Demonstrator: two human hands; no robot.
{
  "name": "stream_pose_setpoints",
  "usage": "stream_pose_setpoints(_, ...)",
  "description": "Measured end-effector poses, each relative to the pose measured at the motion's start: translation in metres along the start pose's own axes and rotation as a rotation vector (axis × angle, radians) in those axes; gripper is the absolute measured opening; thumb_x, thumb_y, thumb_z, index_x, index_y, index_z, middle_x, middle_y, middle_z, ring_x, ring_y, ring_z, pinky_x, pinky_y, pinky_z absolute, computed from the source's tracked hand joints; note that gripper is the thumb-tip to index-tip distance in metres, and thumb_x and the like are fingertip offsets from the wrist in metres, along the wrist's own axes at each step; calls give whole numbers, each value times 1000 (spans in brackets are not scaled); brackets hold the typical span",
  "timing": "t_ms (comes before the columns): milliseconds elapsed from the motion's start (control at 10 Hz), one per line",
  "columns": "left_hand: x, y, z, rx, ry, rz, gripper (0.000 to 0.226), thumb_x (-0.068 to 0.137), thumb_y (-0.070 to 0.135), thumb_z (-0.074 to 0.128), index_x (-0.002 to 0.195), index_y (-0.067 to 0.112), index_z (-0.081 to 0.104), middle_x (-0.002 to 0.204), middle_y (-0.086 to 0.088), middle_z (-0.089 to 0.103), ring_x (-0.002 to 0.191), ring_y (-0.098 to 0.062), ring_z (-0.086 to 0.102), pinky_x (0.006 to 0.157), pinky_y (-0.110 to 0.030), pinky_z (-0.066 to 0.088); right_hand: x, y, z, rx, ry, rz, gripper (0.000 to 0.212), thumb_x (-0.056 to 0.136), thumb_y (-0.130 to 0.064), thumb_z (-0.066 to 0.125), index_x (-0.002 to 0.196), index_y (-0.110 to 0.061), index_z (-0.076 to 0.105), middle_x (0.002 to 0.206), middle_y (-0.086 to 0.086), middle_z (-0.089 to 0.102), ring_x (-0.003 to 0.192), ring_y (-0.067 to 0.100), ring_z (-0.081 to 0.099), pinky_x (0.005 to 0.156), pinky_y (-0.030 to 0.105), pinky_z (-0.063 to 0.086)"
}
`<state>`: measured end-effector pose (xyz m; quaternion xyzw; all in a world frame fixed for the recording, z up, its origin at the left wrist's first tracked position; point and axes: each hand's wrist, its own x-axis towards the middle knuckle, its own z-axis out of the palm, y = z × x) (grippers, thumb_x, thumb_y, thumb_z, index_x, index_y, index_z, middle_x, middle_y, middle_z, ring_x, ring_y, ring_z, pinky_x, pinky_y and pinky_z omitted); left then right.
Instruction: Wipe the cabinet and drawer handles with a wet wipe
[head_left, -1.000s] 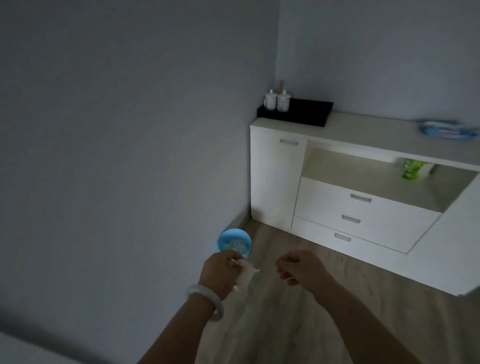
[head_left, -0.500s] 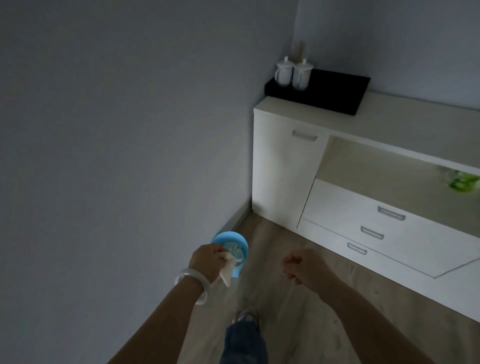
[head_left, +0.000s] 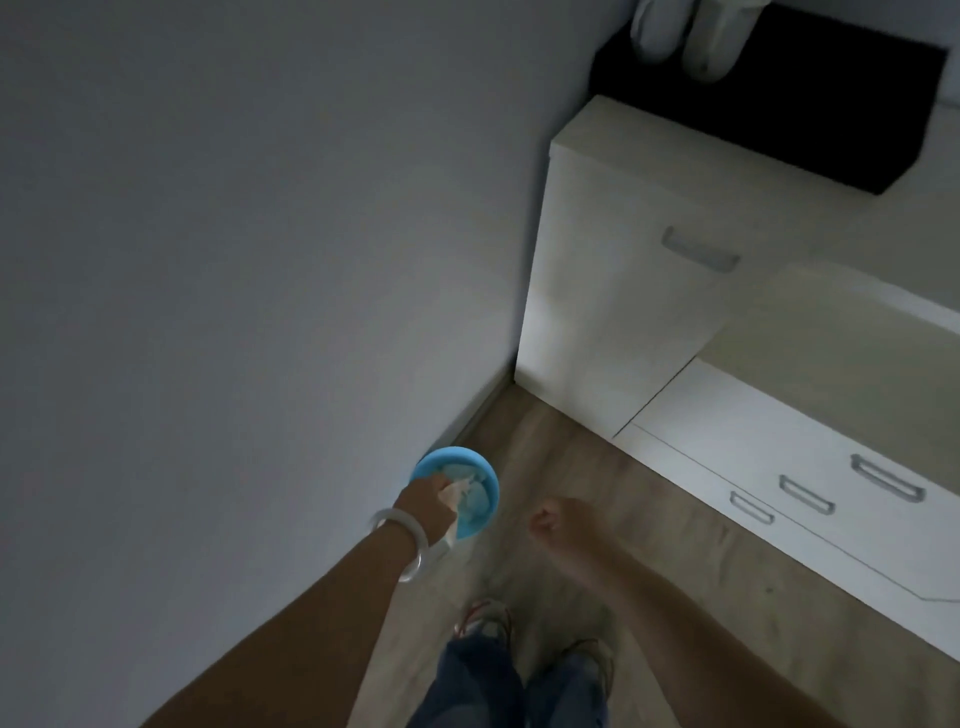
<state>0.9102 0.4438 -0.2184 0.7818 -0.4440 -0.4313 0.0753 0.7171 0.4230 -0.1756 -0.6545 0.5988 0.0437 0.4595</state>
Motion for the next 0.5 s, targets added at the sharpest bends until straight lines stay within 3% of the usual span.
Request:
stream_pose_setpoints(100,40,-9,8,-7,-25,-43,21,97,23,48,105,10,62,89,-1,58,79,-16,53,66,-22,39,39,6,9,32,-48,-3,18,96,-23,54,104,-11,65,91,0,65,84,10,61,74,22,49)
stream_pose_setpoints(200,73,-20,20,13,-135,-92,26,94,15,49,118,10,58,104,-7,61,92,-21,57,75,-22,46,69,19,24,77,-98,25,18,96,-23,56,107,-12,65,85,-8,60,81,5,58,72,18,48)
stream_pose_setpoints(300,100,-35,34,-6,-221,-143,57,92,13,57,145,15,36,148,-9,40,132,-25,42,105,-27,34,94,32,36,136,-124,67,18,95,-22,56,107,-14,66,89,-7,62,88,9,61,80,27,53)
stream_pose_setpoints(400,107,-39,42,-35,-247,-183,62,92,9,57,148,15,31,153,-11,30,138,-26,35,105,-23,32,109,41,46,152,-156,107,18,96,-22,54,108,-13,65,93,-3,63,87,10,61,79,28,53)
stream_pose_setpoints(500,102,-45,49,-62,-208,-220,56,92,6,55,144,15,37,143,-13,44,126,-26,48,85,-18,38,114,43,49,208,-169,151,19,96,-21,54,107,-10,65,93,2,64,88,18,63,81,36,54)
